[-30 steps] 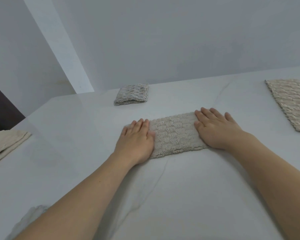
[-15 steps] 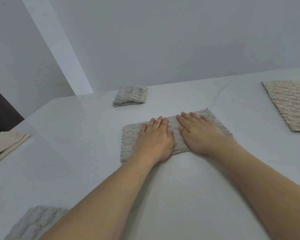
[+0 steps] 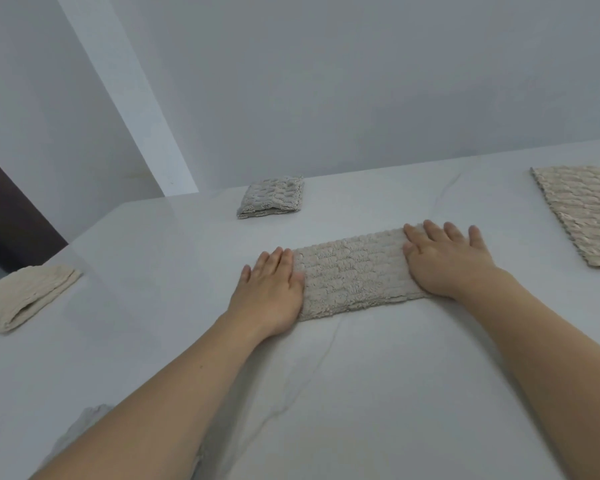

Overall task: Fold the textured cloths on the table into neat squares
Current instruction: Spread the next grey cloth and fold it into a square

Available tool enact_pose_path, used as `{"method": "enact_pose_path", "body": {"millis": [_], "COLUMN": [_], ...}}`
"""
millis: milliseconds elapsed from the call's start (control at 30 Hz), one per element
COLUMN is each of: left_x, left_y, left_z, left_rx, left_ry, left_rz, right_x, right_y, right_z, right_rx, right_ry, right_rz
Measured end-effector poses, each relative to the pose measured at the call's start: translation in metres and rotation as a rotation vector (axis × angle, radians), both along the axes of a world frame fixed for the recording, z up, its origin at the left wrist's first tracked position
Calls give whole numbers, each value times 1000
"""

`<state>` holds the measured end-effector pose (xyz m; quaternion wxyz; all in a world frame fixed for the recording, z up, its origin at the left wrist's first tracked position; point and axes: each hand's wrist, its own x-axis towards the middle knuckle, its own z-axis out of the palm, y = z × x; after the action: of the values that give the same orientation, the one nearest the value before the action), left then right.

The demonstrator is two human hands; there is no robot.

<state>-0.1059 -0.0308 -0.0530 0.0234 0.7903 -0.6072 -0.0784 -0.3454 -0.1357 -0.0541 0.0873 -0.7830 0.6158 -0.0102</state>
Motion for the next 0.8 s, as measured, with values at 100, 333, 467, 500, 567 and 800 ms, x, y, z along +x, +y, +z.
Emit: {"method": "enact_pose_path", "body": {"millis": [100,333,467,500,567,800], "left_x": [-1,-46,-41,-42,-43,-27], "left_y": [-6,-32,-36,-36,-36,-27], "left_z": [13,-1,-8,-7,-6,-5], "left_rx": [34,-101,-95,-92,-80,-52], "left_ry": [-51,-31,-32,-32,-26,-33], "left_rz": [15,-138,-121,-124,-128,-108], "right_x": [7,45,43,43,43,34], "right_y": [3,23,20,19,19,13], "right_z": [7,2,-5,-5,-6,-6], "right_rx": [-107,-140,-116,-120,-129,-72], "right_ry": [48,-117,-79,-78,-78,-47], "right_rz": [-16,295,280,280,279,257]}}
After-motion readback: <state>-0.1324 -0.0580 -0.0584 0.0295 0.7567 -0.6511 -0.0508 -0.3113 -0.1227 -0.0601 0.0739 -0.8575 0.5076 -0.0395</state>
